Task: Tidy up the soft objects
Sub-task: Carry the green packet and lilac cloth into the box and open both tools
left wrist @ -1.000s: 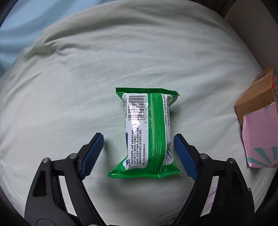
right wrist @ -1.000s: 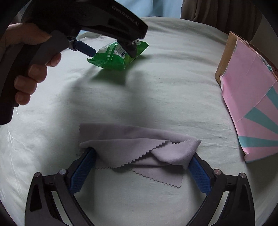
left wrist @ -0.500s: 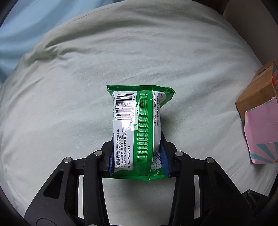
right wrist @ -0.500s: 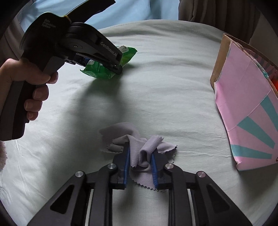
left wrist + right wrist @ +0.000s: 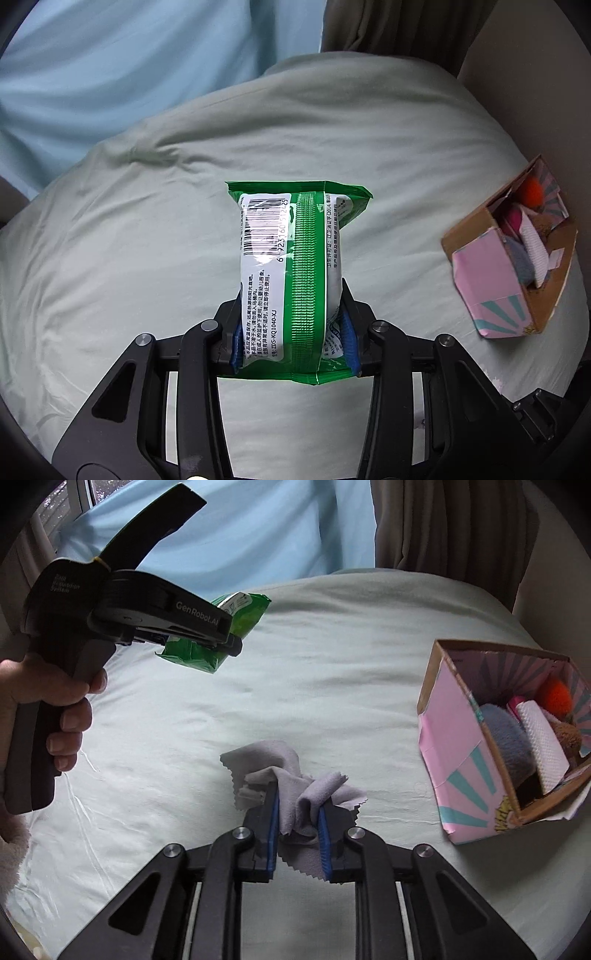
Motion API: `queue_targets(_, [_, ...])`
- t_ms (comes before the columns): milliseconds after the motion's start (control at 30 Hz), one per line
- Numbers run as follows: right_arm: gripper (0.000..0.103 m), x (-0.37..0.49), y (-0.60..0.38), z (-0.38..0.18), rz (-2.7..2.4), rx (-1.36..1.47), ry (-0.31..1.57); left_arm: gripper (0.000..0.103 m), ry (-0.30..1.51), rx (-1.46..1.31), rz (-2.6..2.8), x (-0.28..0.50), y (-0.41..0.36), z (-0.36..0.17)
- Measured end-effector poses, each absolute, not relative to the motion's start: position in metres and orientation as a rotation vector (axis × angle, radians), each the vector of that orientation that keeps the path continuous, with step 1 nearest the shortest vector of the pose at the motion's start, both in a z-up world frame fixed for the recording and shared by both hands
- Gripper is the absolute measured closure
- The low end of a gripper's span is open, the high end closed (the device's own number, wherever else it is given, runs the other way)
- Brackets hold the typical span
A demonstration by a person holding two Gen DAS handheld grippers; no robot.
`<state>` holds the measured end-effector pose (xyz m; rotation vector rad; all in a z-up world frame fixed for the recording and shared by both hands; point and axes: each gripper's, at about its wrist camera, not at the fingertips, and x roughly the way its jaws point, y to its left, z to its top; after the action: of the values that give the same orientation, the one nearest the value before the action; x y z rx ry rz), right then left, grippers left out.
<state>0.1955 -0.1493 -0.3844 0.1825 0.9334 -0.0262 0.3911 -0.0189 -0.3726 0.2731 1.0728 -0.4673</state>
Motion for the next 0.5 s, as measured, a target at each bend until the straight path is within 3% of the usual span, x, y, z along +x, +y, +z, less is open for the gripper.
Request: queue_targets(500, [0.086,0.137,-0.183,-0.214,-0.081,0.180,0.811,0.066,0.950,0.162,-0.496,0.298,-0.025,-0.223])
